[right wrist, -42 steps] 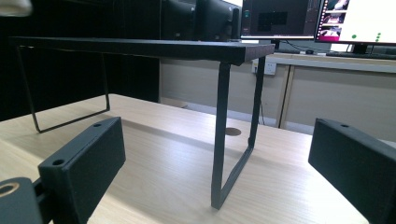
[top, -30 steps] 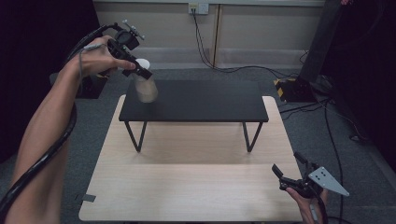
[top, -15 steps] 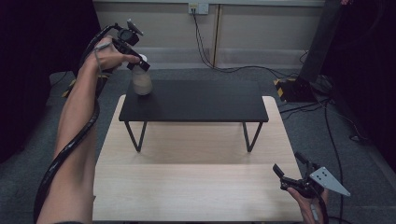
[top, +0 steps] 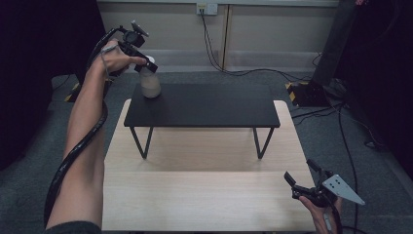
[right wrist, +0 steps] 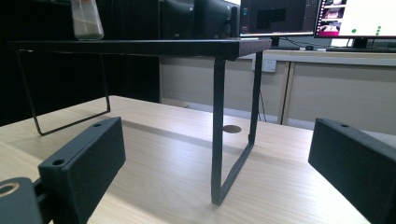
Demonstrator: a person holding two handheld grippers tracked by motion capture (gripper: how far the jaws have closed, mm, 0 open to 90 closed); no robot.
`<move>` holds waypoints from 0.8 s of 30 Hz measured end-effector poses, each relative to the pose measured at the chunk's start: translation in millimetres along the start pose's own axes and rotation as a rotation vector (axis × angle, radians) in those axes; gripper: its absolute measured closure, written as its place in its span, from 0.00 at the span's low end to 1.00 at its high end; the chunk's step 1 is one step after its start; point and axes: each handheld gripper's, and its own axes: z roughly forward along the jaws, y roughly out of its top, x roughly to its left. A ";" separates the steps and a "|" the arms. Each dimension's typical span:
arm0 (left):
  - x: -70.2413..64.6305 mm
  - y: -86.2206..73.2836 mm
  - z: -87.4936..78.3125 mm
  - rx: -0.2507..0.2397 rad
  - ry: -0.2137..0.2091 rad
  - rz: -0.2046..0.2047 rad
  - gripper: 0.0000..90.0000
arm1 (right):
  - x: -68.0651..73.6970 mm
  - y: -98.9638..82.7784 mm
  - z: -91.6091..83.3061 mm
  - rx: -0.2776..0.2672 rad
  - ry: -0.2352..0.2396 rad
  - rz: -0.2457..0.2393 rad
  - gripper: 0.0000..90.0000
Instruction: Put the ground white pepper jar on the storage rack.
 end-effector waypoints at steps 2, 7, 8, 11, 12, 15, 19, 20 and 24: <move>-1.4 -1.6 -0.2 -0.006 0.007 -0.002 0.29 | 0.0 0.1 0.1 0.000 0.001 0.000 0.04; -3.8 -9.3 -7.5 -0.052 0.005 -0.016 0.18 | 1.2 0.2 -0.7 -0.004 0.001 -0.001 0.04; -6.4 -10.2 -11.3 -0.055 0.017 -0.004 0.18 | 1.2 0.2 -0.7 -0.004 0.001 -0.001 0.04; -8.4 -14.6 -22.2 -0.075 0.024 0.011 0.17 | 1.6 0.3 -1.4 -0.005 0.002 0.000 0.04; -9.5 -16.7 -26.7 -0.087 0.032 0.015 0.16 | 1.7 0.2 -1.2 -0.006 0.004 0.000 0.04; -9.5 -24.1 -41.7 -0.126 0.033 0.021 0.16 | 2.4 0.5 -0.6 -0.005 0.007 -0.002 0.04; -13.2 -35.0 -60.7 -0.162 0.018 0.072 0.16 | 2.7 0.6 0.0 -0.005 0.010 0.000 0.04; -16.3 -37.9 -64.7 -0.167 0.020 0.090 0.16 | 2.6 0.6 0.0 -0.005 0.011 -0.001 0.04; -23.4 -49.9 -78.4 -0.193 -0.016 0.139 0.16 | 3.0 0.8 0.7 -0.005 0.013 0.000 0.04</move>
